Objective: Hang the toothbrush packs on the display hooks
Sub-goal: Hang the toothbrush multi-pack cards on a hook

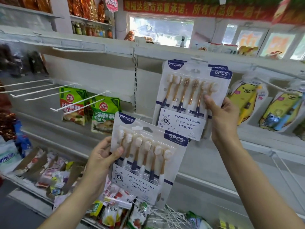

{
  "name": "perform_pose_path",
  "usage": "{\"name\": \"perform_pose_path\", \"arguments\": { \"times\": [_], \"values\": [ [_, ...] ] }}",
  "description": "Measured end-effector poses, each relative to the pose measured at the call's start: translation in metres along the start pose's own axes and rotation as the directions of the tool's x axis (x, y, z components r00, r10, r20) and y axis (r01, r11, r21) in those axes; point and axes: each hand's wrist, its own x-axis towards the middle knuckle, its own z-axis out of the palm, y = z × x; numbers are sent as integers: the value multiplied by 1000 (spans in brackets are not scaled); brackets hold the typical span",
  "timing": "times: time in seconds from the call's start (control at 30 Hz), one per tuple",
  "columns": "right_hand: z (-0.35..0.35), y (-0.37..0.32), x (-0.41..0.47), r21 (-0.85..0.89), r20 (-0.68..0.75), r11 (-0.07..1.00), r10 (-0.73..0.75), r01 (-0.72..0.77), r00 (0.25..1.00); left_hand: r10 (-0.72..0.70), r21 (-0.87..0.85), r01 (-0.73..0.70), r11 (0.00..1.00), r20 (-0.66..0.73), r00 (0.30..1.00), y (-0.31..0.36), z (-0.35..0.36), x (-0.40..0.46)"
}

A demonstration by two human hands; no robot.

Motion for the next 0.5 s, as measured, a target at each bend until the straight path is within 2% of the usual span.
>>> {"name": "perform_pose_path", "arguments": {
  "times": [0.27,0.5],
  "values": [
    [-1,13,14,-137,-20,990,-23,21,1000,-60,-12,60,998,63,996,-12,-1,27],
    [-13,15,7,-325,-59,945,-64,42,996,-98,-28,101,995,104,990,-12,8,39]
  ]
}}
